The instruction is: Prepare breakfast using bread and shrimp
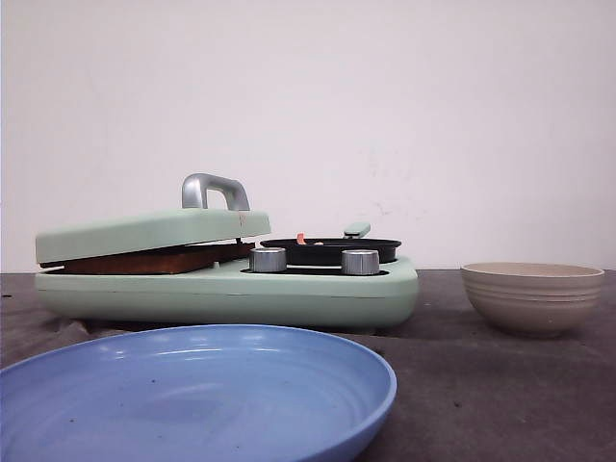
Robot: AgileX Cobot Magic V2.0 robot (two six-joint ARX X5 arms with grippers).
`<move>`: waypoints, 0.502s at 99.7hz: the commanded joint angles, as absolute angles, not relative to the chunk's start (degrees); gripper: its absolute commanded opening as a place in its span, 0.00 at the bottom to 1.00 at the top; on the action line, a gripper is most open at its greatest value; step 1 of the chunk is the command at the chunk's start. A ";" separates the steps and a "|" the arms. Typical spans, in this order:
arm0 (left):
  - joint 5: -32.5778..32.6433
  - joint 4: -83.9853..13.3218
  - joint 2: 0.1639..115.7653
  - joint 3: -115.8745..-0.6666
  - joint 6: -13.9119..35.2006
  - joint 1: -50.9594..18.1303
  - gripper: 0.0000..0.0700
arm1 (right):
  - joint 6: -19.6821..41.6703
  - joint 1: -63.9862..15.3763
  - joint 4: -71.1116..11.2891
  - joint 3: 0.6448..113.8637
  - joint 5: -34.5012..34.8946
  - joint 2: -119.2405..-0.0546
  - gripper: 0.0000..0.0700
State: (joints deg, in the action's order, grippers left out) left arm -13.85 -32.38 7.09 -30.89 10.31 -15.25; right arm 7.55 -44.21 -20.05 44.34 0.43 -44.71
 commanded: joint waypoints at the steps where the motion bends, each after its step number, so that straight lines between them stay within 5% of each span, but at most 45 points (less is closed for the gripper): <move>1: -14.02 -31.66 6.94 -31.35 11.05 -15.35 0.50 | 8.23 -44.84 -19.03 43.70 -0.16 -43.70 0.01; 10: -14.02 -31.68 6.94 -31.35 11.07 -15.35 0.45 | 8.32 -44.84 -19.27 42.74 -0.64 -42.13 0.01; 25: -14.00 -31.75 6.94 -31.35 11.51 -15.35 0.00 | 8.29 -44.82 -19.86 42.41 -1.61 -40.14 0.01; 50: -13.50 -31.59 6.94 -31.35 12.51 -15.33 0.00 | 8.25 -44.88 -22.87 42.41 -1.58 -39.07 0.01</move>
